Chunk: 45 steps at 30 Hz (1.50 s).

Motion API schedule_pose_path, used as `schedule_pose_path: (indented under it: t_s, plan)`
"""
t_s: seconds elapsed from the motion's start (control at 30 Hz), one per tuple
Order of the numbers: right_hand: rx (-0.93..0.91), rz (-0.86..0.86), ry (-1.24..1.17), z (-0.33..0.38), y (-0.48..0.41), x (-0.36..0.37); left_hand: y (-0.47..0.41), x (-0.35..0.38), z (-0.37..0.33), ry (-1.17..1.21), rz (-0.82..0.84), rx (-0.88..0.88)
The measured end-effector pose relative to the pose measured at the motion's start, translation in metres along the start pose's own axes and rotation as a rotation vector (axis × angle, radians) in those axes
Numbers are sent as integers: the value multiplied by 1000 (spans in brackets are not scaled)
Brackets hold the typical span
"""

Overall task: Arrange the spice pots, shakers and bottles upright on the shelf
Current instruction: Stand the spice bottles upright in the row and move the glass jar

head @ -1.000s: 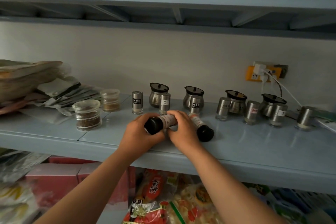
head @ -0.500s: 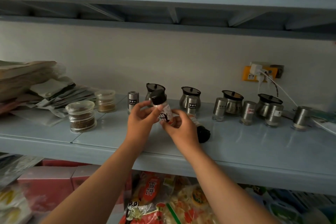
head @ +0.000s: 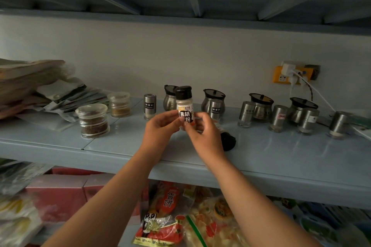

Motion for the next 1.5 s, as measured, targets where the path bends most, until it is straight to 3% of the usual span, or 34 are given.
schedule_pose_path:
  t_s: [0.17, 0.43, 0.93, 1.5]
  plan:
    - [-32, 25, 145, -7, -5, 1, -2, 0, 4, -127, -84, -2]
    - [91, 88, 52, -1, 0, 1, -5, 1, 8, -285, -150, -4]
    - [141, 283, 244, 2, 1, 7, -2, -1, 10, -606, -245, -61]
    - [177, 294, 235, 3, 3, 10, 3, -1, 8, -657, -276, -62]
Point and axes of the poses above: each hand's wrist, its own y-axis away from the middle knuckle, its own x-axis out of the palm, z = x × y, the point moved 1 cm from there along -y, towards the middle knuckle, and after that the axes turned 12 degrees about -y, right-handed, at the moved point
